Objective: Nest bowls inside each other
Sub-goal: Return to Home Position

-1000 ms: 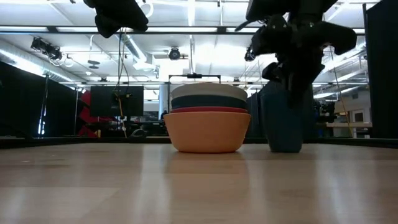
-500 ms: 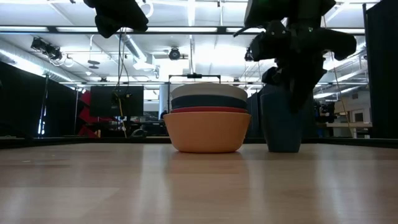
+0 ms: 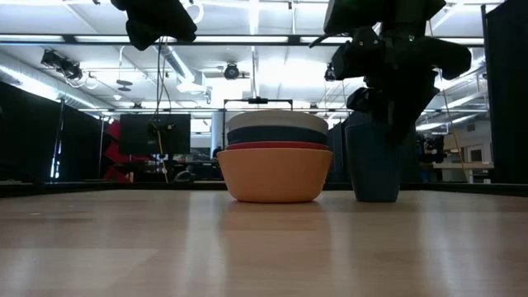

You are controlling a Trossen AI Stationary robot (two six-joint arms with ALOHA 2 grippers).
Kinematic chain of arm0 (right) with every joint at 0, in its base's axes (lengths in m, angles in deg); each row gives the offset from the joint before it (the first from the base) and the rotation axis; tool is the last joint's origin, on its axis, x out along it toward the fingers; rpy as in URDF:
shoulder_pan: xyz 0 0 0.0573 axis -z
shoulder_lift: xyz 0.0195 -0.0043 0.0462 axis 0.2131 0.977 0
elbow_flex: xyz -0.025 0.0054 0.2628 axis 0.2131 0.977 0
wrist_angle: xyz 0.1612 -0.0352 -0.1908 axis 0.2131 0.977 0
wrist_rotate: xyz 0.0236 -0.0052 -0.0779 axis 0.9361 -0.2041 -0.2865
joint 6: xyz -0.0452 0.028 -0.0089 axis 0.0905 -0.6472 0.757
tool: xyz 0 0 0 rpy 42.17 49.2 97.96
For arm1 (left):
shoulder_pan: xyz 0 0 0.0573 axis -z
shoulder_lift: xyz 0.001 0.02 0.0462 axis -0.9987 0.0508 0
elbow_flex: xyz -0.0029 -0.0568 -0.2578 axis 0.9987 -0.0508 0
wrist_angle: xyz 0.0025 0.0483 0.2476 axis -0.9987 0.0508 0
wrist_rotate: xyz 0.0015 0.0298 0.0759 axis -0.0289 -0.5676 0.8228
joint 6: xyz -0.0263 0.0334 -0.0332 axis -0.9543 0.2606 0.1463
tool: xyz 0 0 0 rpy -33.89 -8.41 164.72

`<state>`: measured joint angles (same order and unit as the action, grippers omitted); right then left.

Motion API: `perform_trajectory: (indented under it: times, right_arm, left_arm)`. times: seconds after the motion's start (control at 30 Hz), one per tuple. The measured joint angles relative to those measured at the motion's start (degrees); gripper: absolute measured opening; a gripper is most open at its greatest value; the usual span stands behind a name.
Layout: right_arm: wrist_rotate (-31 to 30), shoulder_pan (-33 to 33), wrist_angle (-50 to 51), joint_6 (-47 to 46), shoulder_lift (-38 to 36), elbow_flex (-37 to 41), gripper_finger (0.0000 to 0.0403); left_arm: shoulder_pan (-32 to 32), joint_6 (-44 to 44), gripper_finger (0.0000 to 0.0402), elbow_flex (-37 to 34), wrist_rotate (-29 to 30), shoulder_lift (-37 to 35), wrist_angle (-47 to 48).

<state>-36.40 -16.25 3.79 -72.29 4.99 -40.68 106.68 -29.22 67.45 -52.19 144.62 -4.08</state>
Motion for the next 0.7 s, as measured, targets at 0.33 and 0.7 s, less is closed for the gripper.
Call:
perform_trajectory:
  times: [0.33, 0.7]
  right_arm:
    - [-0.07, 0.00, -0.04, -0.01, -2.14, -1.18, 0.0164]
    - [-1.31, -0.01, -2.83, -1.33, -12.03, -2.48, 0.0174]
  left_arm:
    - [0.02, 0.04, 0.0058, 0.00, 0.00, 0.00, 0.04]
    - [0.00, 0.60, 0.0058, 0.00, 0.00, 0.00, 0.04]
